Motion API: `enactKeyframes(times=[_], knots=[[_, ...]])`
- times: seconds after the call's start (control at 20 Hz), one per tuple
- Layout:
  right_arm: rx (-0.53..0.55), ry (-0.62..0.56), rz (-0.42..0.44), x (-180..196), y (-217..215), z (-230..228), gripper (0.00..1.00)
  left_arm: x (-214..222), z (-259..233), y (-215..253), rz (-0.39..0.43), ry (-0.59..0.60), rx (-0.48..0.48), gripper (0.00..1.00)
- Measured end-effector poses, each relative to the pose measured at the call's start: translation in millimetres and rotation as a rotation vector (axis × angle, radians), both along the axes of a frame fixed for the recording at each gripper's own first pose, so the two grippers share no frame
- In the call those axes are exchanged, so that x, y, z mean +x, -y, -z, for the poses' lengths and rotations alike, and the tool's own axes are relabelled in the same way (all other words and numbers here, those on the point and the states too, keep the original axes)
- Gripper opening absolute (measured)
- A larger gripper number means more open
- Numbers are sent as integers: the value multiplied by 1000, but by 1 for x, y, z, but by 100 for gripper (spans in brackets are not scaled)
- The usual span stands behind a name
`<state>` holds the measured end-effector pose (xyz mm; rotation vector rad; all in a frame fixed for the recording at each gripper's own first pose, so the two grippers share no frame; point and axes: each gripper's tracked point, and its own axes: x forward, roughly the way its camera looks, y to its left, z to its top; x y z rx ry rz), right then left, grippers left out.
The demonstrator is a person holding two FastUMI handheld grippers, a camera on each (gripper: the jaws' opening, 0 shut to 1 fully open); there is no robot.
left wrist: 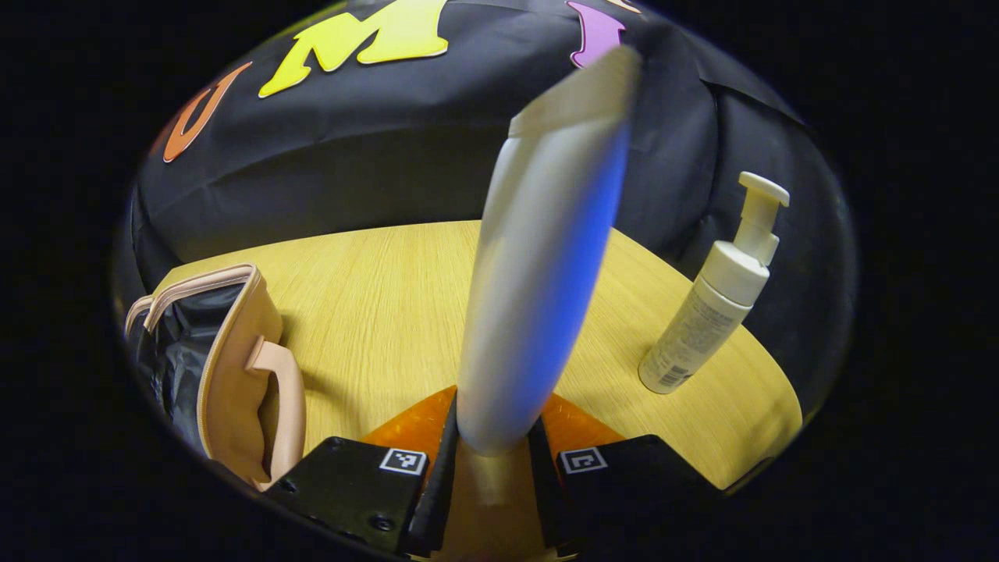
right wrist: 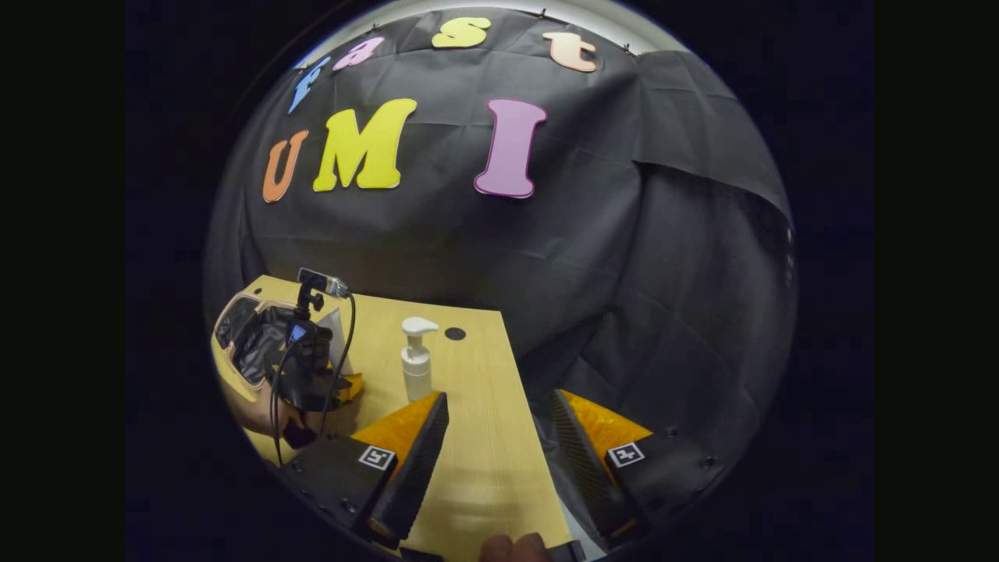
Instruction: First open the suitcase, pack the skin care products into it, and then close the suitcase.
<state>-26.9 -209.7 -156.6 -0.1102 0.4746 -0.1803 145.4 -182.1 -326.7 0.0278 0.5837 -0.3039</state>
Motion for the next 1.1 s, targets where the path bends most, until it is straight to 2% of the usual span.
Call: enactKeyframes(times=[0.15,0.35,0.6,0.65,0.8,0.9,0.95,1.1], knots=[[14,5,-6,0,2,5,80,-4,-23,1,21,34,-14,46],[71,4,-51,8,-18,21,80,-22,-72,-1,43,72,-47,46],[154,1,-123,41,-49,59,80,-54,-121,-30,31,94,-48,46],[166,1,-132,48,-54,69,80,-63,-126,-36,18,83,-57,46],[178,-18,-168,91,-70,116,80,-88,-155,-83,-85,73,-70,46],[174,-43,-198,110,-79,139,79,-98,-170,-110,-136,92,-50,46],[171,-49,-207,119,-82,146,82,-101,-173,-119,-155,95,-43,46],[180,-58,-219,148,-92,174,78,-112,-181,-154,-230,101,-8,46]])
